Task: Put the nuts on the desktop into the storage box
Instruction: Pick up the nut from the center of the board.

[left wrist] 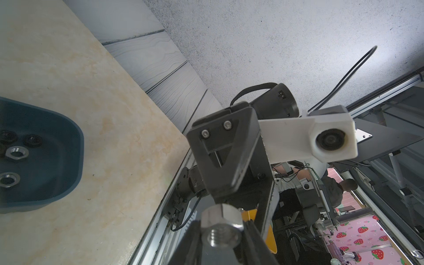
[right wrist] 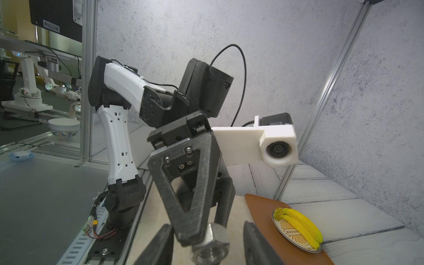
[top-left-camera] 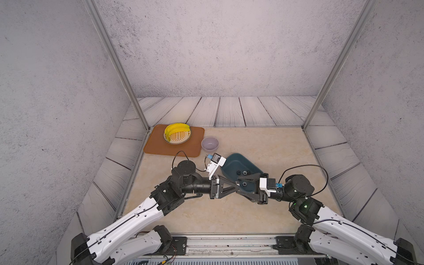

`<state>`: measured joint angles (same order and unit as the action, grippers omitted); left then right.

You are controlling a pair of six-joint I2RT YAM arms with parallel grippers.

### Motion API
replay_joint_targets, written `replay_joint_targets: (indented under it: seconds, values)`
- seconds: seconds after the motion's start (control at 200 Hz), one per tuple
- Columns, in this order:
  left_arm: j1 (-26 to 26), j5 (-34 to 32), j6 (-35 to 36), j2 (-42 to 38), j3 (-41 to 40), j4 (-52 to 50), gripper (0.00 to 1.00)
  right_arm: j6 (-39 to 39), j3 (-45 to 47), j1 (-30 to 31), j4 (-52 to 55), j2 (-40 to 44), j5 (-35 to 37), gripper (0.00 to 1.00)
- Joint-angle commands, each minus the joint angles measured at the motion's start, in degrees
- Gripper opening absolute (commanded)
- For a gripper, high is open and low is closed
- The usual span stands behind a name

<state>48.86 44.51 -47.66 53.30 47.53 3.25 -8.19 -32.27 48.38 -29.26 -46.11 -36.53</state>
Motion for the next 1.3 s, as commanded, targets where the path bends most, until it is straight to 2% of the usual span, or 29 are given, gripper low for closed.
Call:
replay_joint_targets:
  seconds: [0.0, 0.2, 0.385, 0.42, 0.48, 0.605, 1.296]
  values:
    - [-0.41, 1.63, -0.35, -0.04, -0.59, 2.32, 0.32, -1.20, -1.73, 0.26, 2.02, 0.23, -0.29, 0.48]
    - [-0.35, 2.08, -0.59, -0.25, -0.76, 2.79, 0.32, -1.55, -2.43, 0.28, 3.89, 0.07, -0.73, 0.36]
    - [-0.35, 2.04, -0.53, -0.34, -0.94, 2.33, 0.33, -2.18, -2.88, 0.25, 5.35, -0.21, -0.56, 0.33]
    - [-0.35, 2.05, -0.62, -0.35, -0.97, 2.50, 0.32, -2.14, -2.88, 0.23, 5.43, -0.29, -0.39, 0.34]
    - [-0.36, 2.20, -0.59, -0.31, -1.10, 2.58, 0.32, -1.96, -2.69, 0.24, 5.16, -0.32, 0.13, 0.45]
    - [-0.37, 2.12, -0.67, -0.70, -1.02, 2.62, 0.31, -1.67, -2.27, 0.31, 4.38, -0.17, 1.00, 0.48]
    - [-0.39, -1.35, -1.47, -1.44, -1.05, 2.38, 0.28, 2.99, 0.32, 0.33, -0.37, -0.56, 4.07, 0.54]
